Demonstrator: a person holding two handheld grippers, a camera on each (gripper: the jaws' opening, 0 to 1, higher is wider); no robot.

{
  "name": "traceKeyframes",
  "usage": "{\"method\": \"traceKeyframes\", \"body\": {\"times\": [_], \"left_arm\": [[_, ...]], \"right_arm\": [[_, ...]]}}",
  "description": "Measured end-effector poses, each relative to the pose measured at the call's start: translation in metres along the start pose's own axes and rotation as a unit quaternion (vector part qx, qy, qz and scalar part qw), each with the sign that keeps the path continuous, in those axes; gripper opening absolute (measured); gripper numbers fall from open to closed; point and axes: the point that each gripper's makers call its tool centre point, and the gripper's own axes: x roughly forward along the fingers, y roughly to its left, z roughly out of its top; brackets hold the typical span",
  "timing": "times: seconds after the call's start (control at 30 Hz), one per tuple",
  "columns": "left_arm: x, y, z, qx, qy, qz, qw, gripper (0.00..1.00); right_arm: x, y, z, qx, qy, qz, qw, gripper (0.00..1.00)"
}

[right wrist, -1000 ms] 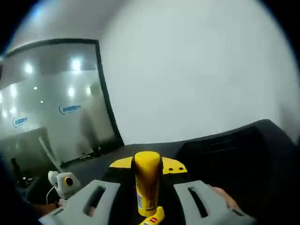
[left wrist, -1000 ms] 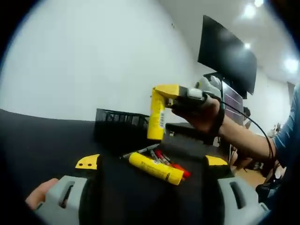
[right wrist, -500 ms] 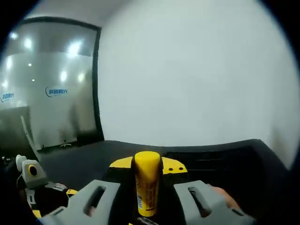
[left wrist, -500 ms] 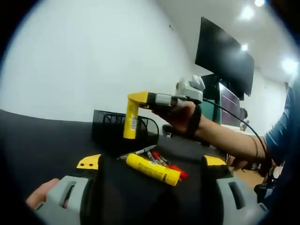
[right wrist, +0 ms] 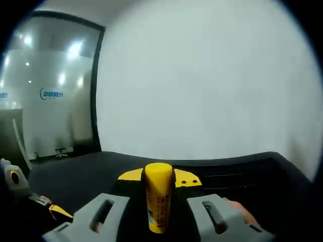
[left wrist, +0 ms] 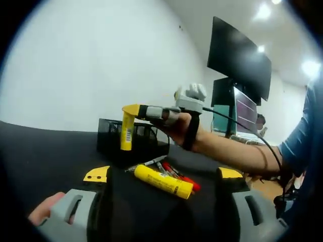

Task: Pick up pens and glue sticks and place them into the holder.

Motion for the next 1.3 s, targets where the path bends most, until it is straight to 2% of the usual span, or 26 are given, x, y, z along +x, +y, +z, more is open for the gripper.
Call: {"method": "traceKeyframes", "body": {"times": [0.37, 0.8, 0.9, 1.13, 1.3], "left_arm": [[0.000, -0.001, -0.001, 0.003, 0.003, -0.003, 1.0000, 0.80], [0.001, -0.001, -0.002, 0.004, 0.005, -0.003, 1.0000, 0.78], [0.001, -0.001, -0.003, 0.006, 0.007, -0.003, 1.0000, 0.78], [0.001, 0.000, -0.003, 0.004, 0.007, -0.002, 1.0000, 0.78], [0.001, 0.004, -0.005, -0.002, 0.011, 0.005, 0.9999, 0.77]], "right_arm": [[0.011, 0.007, -0.011, -0.050, -0.016, -0.005, 0.9986, 0.18], [0.017, 0.007, -0.024, -0.069, -0.016, -0.003, 0.9975, 0.18], [0.014, 0.004, -0.016, -0.060, -0.028, -0.003, 0.9978, 0.18], [0.008, 0.001, -0.011, -0.057, -0.026, -0.003, 0.9980, 0.18], [-0.007, 0.003, 0.008, -0.051, -0.048, -0.007, 0.9975, 0.18]]}}
